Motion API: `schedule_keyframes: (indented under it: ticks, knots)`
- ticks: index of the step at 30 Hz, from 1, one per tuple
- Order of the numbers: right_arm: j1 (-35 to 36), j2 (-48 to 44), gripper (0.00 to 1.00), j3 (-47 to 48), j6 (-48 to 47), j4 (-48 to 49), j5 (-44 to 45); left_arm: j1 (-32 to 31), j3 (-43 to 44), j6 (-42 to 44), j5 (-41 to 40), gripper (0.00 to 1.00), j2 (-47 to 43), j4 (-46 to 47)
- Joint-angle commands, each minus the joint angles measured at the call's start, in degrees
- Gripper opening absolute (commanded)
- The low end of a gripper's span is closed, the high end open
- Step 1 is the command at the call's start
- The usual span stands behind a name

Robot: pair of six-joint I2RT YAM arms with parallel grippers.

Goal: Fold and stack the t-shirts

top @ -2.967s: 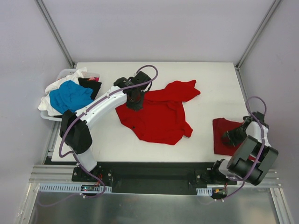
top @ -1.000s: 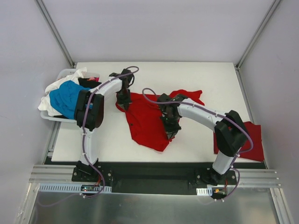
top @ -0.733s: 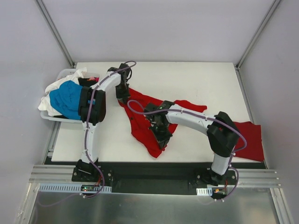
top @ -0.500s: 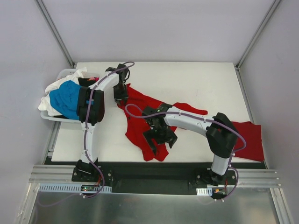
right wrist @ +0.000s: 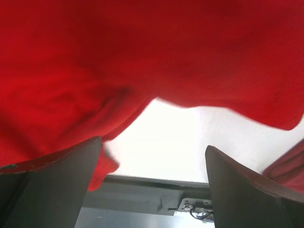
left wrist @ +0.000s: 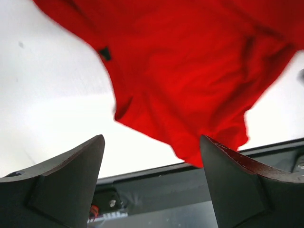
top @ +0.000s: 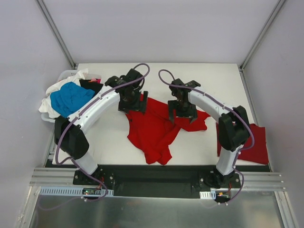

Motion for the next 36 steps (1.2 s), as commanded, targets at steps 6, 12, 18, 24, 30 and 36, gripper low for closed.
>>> schedule_keyframes:
  ticks: [6,12,18,24,30,36]
  knots:
    - [-6.49,7.42,0.94,-4.67,-1.16,2.72,1.61,1.11,-15.14,3.38,-0.98,0.78,2.27,4.01]
    - [-13.17,4.26,0.93,-6.78,0.52,3.34,2.49,1.11,-20.95,4.63,2.18,0.77,1.04,7.89]
    - [-15.91,1.62,0.93,-7.58,-0.27,2.29,3.63,1.11,-21.74,4.54,2.1,0.77,-1.51,9.29]
    - [-18.36,1.0,0.93,-7.57,-0.1,4.47,2.24,1.11,-17.53,3.66,1.31,0.76,-1.07,10.17]
    - [-20.91,-2.06,0.89,-14.32,-1.42,18.58,-13.22,2.86,-19.71,2.26,0.6,0.76,-3.52,14.64]
    - [-25.13,-3.48,0.88,-15.75,-2.9,22.77,-17.64,11.74,-21.04,0.76,2.89,0.76,-5.2,17.56]
